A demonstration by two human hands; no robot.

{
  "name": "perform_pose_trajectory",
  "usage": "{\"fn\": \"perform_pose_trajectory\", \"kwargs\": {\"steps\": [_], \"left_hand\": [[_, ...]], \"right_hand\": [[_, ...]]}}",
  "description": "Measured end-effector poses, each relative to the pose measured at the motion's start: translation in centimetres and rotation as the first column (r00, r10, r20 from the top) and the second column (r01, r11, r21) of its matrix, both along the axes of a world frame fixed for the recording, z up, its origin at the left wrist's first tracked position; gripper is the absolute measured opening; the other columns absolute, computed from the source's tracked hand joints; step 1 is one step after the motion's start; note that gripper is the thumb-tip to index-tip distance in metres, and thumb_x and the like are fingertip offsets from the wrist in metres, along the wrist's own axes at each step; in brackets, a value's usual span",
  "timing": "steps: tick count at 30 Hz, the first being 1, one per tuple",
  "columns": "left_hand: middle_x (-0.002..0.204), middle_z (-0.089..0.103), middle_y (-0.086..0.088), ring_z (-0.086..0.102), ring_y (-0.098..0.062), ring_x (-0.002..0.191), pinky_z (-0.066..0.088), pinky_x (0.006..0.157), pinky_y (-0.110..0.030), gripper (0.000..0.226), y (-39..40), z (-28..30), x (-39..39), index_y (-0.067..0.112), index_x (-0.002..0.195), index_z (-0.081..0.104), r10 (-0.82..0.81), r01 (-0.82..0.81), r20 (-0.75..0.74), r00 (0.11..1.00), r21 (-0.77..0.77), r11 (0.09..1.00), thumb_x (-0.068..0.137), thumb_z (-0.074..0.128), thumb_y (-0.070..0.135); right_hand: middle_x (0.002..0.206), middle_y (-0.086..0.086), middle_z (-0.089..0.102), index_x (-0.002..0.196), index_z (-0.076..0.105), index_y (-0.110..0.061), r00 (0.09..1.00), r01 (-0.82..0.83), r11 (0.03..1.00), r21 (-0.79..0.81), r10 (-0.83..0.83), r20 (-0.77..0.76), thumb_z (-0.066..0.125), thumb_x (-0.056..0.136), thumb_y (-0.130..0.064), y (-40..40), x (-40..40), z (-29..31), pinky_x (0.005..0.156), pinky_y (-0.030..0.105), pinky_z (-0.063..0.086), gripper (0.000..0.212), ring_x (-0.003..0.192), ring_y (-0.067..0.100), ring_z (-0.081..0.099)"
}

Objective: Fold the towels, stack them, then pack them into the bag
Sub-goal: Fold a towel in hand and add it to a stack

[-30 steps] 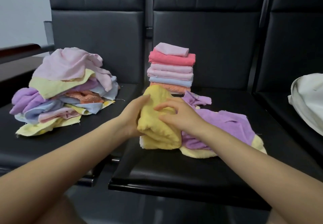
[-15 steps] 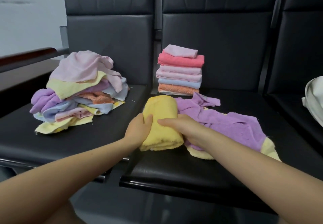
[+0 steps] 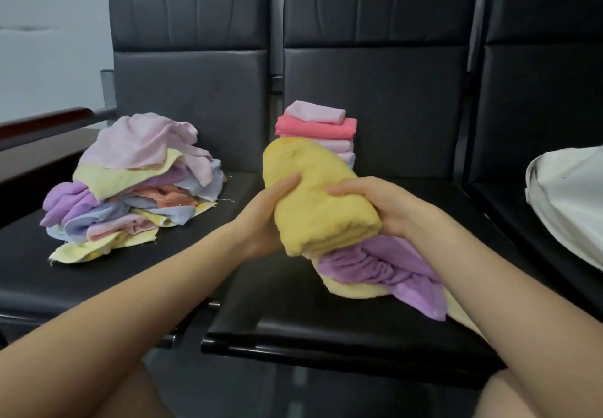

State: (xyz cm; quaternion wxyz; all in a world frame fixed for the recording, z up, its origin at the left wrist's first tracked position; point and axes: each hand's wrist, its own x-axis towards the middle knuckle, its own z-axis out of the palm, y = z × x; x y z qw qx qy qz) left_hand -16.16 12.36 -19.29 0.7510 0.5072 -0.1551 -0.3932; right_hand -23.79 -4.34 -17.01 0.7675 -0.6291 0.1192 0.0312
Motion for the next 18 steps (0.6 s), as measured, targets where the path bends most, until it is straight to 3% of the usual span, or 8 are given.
{"fn": "perform_pose_trajectory", "kwargs": {"steps": [2, 5, 7, 10, 13, 15, 18], "left_hand": [[0.114, 0.071, -0.012, 0.070, -0.025, 0.099, 0.053, 0.083, -0.040, 0.041, -1.4, 0.1, 0.0, 0.011, 0.123, 0.057, 0.089, -0.090, -0.026, 0.996, -0.037, 0.995, 0.096, 0.051, 0.042], [0.127, 0.063, -0.011, 0.063, -0.021, 0.113, 0.050, 0.094, -0.036, 0.049, -3.8, -0.7, 0.5, 0.010, 0.132, 0.050, 0.245, -0.237, 0.034, 0.969, -0.160, 0.958, 0.098, 0.045, 0.046], [0.135, 0.058, -0.010, 0.060, -0.021, 0.119, 0.047, 0.102, -0.039, 0.060, -5.4, -1.4, 0.9, 0.008, 0.140, 0.044, 0.301, -0.280, 0.081, 0.950, -0.197, 0.939, 0.096, 0.045, 0.049], [0.130, 0.062, -0.010, 0.062, -0.025, 0.117, 0.045, 0.105, -0.048, 0.062, -7.3, -2.2, 0.8, 0.009, 0.138, 0.047, 0.305, -0.286, 0.079, 0.949, -0.186, 0.940, 0.091, 0.058, 0.048], [0.126, 0.065, -0.011, 0.064, -0.026, 0.113, 0.050, 0.100, -0.047, 0.052, -8.3, -1.7, 1.3, 0.008, 0.135, 0.051, 0.353, -0.331, 0.073, 0.933, -0.216, 0.919, 0.090, 0.066, 0.030], [0.124, 0.065, -0.008, 0.064, -0.023, 0.110, 0.053, 0.094, -0.044, 0.055, -8.5, -0.6, 2.8, 0.013, 0.133, 0.052, 0.488, -0.459, 0.098, 0.867, -0.220, 0.861, 0.084, 0.071, 0.026], [0.128, 0.058, 0.002, 0.058, -0.019, 0.114, 0.051, 0.093, -0.042, 0.069, -8.8, 1.6, 5.0, 0.025, 0.138, 0.045, 0.610, -0.572, 0.221, 0.761, -0.214, 0.792, 0.076, 0.075, 0.028]], "right_hand": [[0.097, 0.010, 0.074, 0.106, 0.065, -0.010, 0.993, 0.116, 0.990, 0.086, -0.118, 0.024, 0.064, 0.091, -0.022, -0.7, 0.2, -0.5, 0.081, 0.035, 0.055, 0.019, 0.092, 0.024, 0.069], [0.108, 0.011, 0.071, 0.108, 0.068, -0.015, 0.913, 0.375, 0.892, 0.251, -0.402, 0.066, 0.070, 0.087, -0.031, -1.0, 0.9, -1.7, 0.089, 0.039, 0.055, 0.026, 0.099, 0.025, 0.068], [0.109, 0.011, 0.069, 0.107, 0.065, -0.018, 0.915, 0.378, 0.883, 0.278, -0.402, 0.029, 0.069, 0.088, -0.036, -0.4, 0.8, -2.2, 0.096, 0.045, 0.052, 0.028, 0.102, 0.028, 0.066], [0.095, 0.010, 0.068, 0.101, 0.060, -0.016, 0.914, 0.396, 0.883, 0.253, -0.404, -0.018, 0.068, 0.090, -0.031, 0.5, 1.1, -3.0, 0.097, 0.047, 0.051, 0.021, 0.094, 0.028, 0.065], [0.105, 0.015, 0.069, 0.119, 0.059, -0.009, 0.859, 0.507, 0.838, 0.202, -0.510, -0.041, 0.068, 0.090, -0.031, 0.1, 1.8, -3.6, 0.086, 0.043, 0.056, 0.038, 0.098, 0.030, 0.067], [0.108, 0.013, 0.068, 0.123, 0.057, -0.010, 0.813, 0.582, 0.811, 0.056, -0.582, -0.025, 0.066, 0.090, -0.037, -0.9, 2.4, -3.4, 0.085, 0.042, 0.056, 0.044, 0.098, 0.028, 0.066], [0.109, 0.012, 0.067, 0.121, 0.056, -0.010, 0.798, 0.602, 0.796, -0.062, -0.598, 0.079, 0.060, 0.095, -0.034, -2.6, 3.7, -2.0, 0.083, 0.039, 0.055, 0.037, 0.095, 0.025, 0.065]]}}
